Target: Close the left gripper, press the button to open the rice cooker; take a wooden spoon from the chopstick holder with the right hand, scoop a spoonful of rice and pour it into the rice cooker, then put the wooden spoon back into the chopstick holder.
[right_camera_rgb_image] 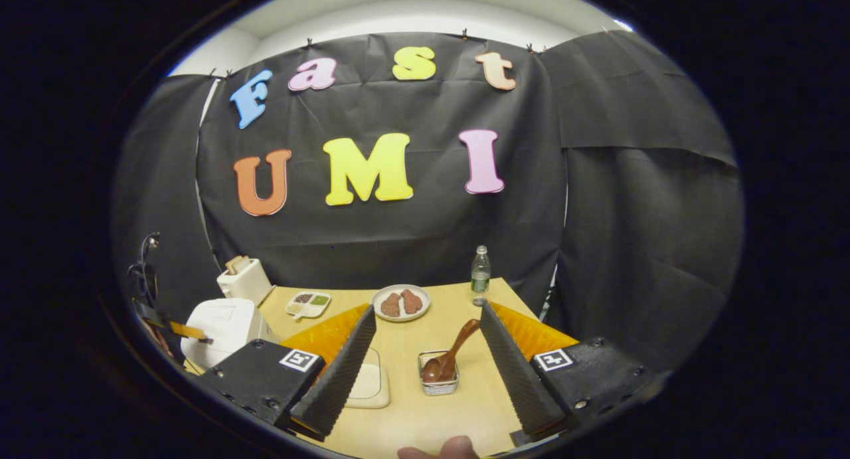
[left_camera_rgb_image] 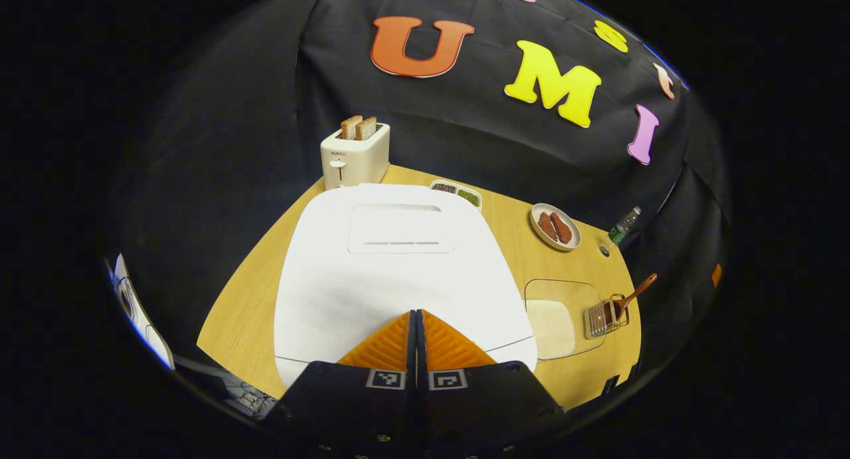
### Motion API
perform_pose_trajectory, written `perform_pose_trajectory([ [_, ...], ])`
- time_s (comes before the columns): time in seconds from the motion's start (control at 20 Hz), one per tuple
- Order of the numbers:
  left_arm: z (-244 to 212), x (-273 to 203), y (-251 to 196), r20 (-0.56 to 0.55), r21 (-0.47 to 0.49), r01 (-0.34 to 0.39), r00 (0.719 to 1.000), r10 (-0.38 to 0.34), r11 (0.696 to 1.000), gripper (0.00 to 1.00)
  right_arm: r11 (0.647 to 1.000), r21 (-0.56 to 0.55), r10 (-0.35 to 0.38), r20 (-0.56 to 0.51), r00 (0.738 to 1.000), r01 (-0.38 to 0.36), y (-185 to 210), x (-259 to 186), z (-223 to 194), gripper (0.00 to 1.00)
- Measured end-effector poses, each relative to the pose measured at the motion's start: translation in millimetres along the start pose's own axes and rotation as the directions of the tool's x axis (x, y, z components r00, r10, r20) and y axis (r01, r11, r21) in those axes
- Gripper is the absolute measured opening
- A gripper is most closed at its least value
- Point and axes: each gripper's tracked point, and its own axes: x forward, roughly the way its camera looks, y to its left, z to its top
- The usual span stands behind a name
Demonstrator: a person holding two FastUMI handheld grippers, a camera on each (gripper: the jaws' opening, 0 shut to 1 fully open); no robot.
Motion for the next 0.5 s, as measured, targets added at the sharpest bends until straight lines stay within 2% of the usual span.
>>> perform_pose_trajectory([
  [0.15, -13, 1, 2, -0.046, -0.055, 0.009, 0.999, -0.011, 0.998, 0.00, 1.000, -0.003, 0.010, -0.007, 1.000, -0.010, 6, 2, -3, 1.00],
  [0.3, -11, 2, 1, -0.047, -0.121, 0.033, 0.998, -0.038, 0.992, 0.00, 1.000, -0.002, 0.024, -0.014, 1.000, -0.024, 13, 3, -6, 1.00],
  [0.4, -7, 1, 2, -0.040, -0.120, 0.022, 0.999, -0.027, 0.993, 0.00, 0.999, 0.000, 0.033, -0.012, 0.999, -0.033, 16, 0, -3, 1.00],
  [0.5, 14, -8, 0, 0.029, -0.096, -0.007, 1.000, 0.009, 0.995, 0.00, 0.999, -0.010, 0.031, 0.001, 1.000, -0.031, 14, -2, 3, 1.00],
])
